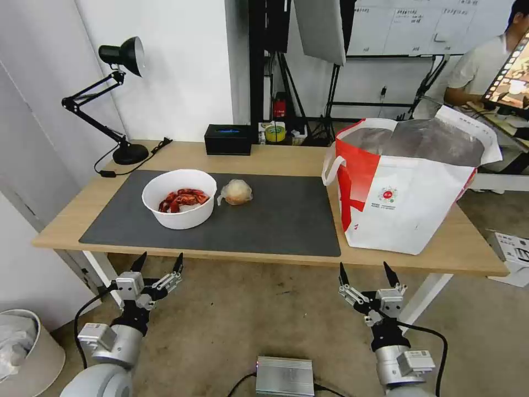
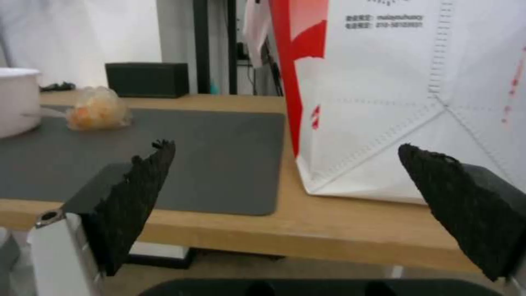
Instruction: Pick up the trash from the table and place it into the takeout bag.
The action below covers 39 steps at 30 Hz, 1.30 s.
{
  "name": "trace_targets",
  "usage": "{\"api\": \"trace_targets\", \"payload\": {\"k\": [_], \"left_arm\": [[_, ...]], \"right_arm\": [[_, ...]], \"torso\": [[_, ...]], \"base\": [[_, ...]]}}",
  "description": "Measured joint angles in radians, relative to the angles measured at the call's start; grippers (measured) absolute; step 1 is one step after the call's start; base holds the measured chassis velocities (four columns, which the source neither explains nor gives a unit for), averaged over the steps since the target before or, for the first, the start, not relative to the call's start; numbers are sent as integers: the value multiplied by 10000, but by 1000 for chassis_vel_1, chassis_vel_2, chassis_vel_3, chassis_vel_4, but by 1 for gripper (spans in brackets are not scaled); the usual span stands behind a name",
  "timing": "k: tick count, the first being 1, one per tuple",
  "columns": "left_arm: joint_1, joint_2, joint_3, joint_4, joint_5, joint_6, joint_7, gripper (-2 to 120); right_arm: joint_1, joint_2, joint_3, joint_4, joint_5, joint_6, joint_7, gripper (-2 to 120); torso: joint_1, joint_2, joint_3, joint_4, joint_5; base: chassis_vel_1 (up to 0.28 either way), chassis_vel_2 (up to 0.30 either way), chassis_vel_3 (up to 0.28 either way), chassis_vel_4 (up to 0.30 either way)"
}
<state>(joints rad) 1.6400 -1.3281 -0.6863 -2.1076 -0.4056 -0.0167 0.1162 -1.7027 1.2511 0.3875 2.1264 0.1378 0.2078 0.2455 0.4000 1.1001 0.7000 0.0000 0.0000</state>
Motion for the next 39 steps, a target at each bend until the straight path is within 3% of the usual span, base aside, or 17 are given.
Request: {"api": "trace_targets", "payload": {"k": [12, 21, 30, 39], "left_arm": [[129, -118, -64, -6, 38, -64, 5, 100], [307, -310, -70, -165, 147, -160, 24, 100], [452, -406, -230, -269, 172, -200, 42, 100], [511, -544, -215, -389, 254, -206, 44, 100]], "right_arm": [[1553, -728, -629, -223, 754, -157, 44, 100], [4622, -1230, -2080, -1632, 1583, -399, 185, 100], [7168, -907, -3727, -3080, 1944, -687, 348, 100], [8890, -710, -4707, -4267, 2299, -758, 478, 100]], "torso": [[0, -1, 1, 0, 1], [1, -1, 1, 1, 0], [1, -1, 2, 0, 0], [1, -1, 1, 0, -1]], "base": [[0, 0, 0, 0], [0, 0, 0, 0], [0, 0, 0, 0], [0, 0, 0, 0]]}}
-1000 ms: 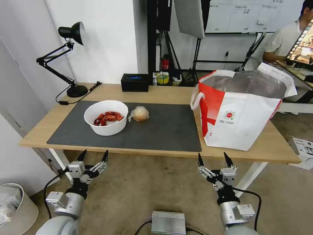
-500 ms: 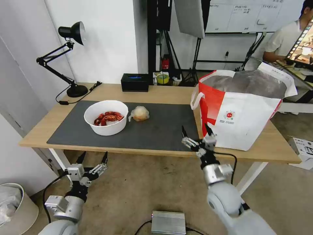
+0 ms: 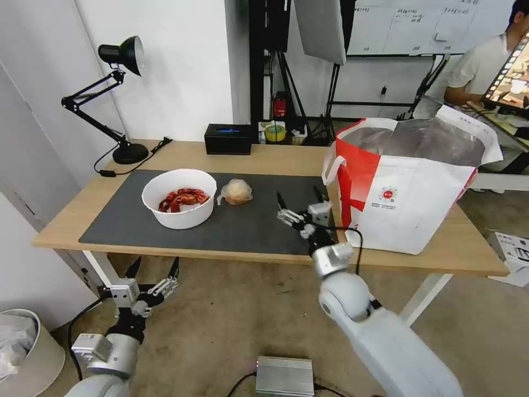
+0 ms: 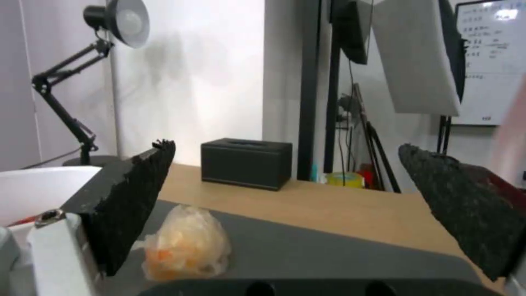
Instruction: Pick up the trash from the table and place it into the takeout bag.
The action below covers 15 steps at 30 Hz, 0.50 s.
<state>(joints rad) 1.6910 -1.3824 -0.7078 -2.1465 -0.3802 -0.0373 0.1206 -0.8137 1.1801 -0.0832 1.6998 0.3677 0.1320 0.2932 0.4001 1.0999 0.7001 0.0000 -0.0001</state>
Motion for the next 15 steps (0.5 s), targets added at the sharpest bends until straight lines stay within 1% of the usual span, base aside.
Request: {"api": "trace_targets", "payload": {"k": [2, 4, 7, 8, 11, 12, 14, 15], "left_arm": [[3, -40, -17, -20, 4, -3, 0, 100], [-1, -51, -28, -22, 5, -5, 0, 100], [-104, -81, -99, 2, -7, -7, -3, 100], [-104, -81, -99, 2, -7, -7, -3, 100], [-133, -141, -156, -12, -32, -7, -8, 100], [-133, -141, -156, -12, -32, -7, -8, 100], [-104, -217, -221, -74, -42, -7, -8, 100], [-104, -217, -221, -74, -42, -7, -8, 100]], "right_arm": [[579, 48, -258, -454, 227, 0, 35, 100], [760, 74, -335, -585, 323, -1, 67, 100], [1922, 433, -704, -1610, 667, 0, 171, 100], [1922, 433, -704, -1610, 667, 0, 171, 100], [2861, 749, -1116, -2405, 1005, -35, 145, 100], [2861, 749, -1116, -2405, 1005, -35, 145, 100], [3449, 1066, -1331, -2996, 1233, -205, 117, 100], [3449, 1066, -1331, -2996, 1233, -205, 117, 100]], "torso": [[0, 0, 0, -1, 0], [1, 0, 0, 1, -1], [0, 0, 0, -1, -1], [0, 0, 0, -1, -1], [0, 0, 0, 0, 0], [0, 0, 0, 0, 0], [0, 0, 0, 1, 0], [0, 0, 0, 1, 0]], "base": [[0, 0, 0, 0], [0, 0, 0, 0], [0, 0, 0, 0], [0, 0, 0, 0], [0, 0, 0, 0], [0, 0, 0, 0], [0, 0, 0, 0], [0, 0, 0, 0]]}}
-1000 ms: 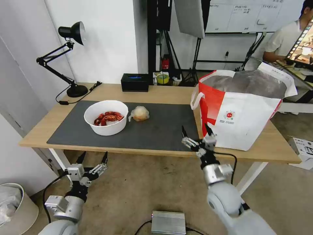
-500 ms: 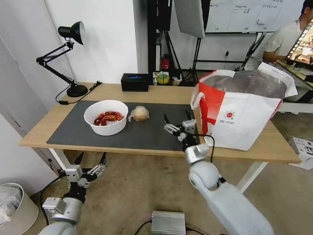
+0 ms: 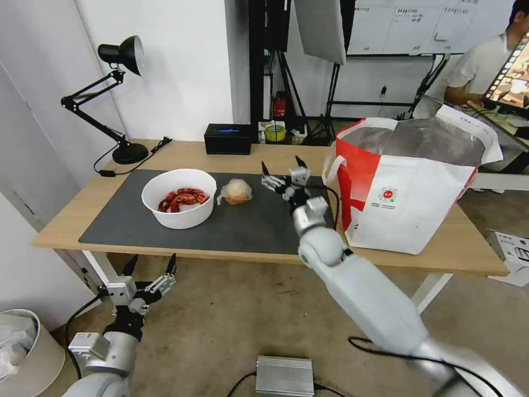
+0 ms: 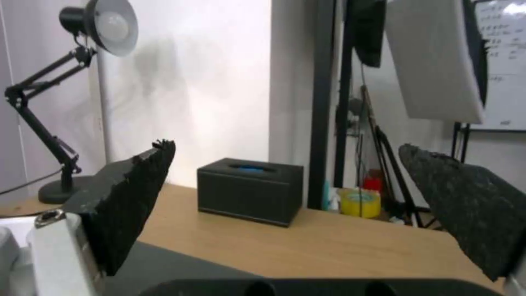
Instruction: Pick up the trash from the table and place it into the takeout bag.
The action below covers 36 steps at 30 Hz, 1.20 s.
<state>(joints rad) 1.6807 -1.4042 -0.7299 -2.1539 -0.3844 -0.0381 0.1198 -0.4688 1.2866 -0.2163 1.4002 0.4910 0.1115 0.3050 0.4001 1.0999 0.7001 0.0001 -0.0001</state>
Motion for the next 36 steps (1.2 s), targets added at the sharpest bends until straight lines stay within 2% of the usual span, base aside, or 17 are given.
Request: {"api": "trace_targets", "payload": {"k": [5, 11, 13, 19, 22, 27, 36], "left_arm": [[38, -118, -234, -37, -58, -17, 36, 100], [70, -136, -372, -38, -158, -39, 134, 100], [66, -125, -418, -37, -194, -40, 171, 100], [36, -42, -439, -37, -265, -41, 185, 100], [-21, 45, -386, 31, -292, -41, 188, 100], [-114, 65, -266, 115, -295, -22, 187, 100], [-284, 54, -150, 278, -310, 10, 162, 100]], "right_arm": [[979, 581, -505, -981, 1163, -867, -109, 100], [1653, 1090, -779, -1972, 1722, -1489, -204, 100], [1960, 1321, -841, -2372, 2055, -2056, -312, 100], [2449, 1527, -1040, -2871, 2213, -3063, -419, 100], [2923, 1855, -1204, -3537, 2275, -3738, -591, 100], [3266, 2184, -1605, -4246, 2207, -4062, -1091, 100], [3356, 2649, -1736, -5151, 1614, -4194, -1284, 100]], "torso": [[0, 0, 0, 0, 0], [-1, 0, 0, 0, -1], [0, 0, -1, 0, 0], [-1, 0, 0, 0, 0], [0, 0, -1, 0, 0], [0, 0, -1, 0, 0], [-1, 1, -1, 1, 0]], "base": [[0, 0, 0, 0], [0, 0, 0, 0], [0, 0, 0, 0], [0, 0, 0, 0], [0, 0, 0, 0], [0, 0, 0, 0], [0, 0, 0, 0]]}}
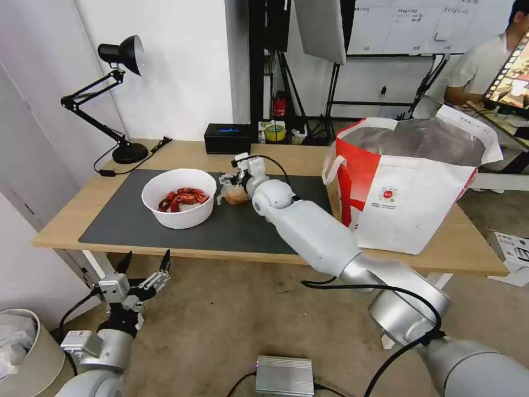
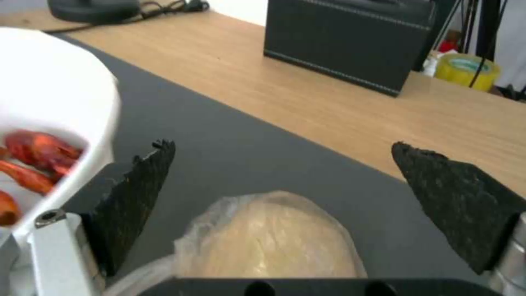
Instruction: Pick up the trash from the table and place it into the takeout bag.
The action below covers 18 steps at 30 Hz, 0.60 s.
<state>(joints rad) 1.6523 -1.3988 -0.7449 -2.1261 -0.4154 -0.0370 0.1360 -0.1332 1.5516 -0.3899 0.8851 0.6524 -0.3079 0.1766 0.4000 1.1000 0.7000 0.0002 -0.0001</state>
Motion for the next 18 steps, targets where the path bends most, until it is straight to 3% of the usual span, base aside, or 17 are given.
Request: {"api": "trace_targets", "payload": {"k": [18], "left_arm": [[-248, 167, 220, 417, -36, 11, -15, 100]], "right_arm": [[-355, 206, 332, -1024, -762, 222, -467, 100]], "torso": [[-1, 0, 0, -1, 1]], "base": [[0, 0, 0, 0]]}}
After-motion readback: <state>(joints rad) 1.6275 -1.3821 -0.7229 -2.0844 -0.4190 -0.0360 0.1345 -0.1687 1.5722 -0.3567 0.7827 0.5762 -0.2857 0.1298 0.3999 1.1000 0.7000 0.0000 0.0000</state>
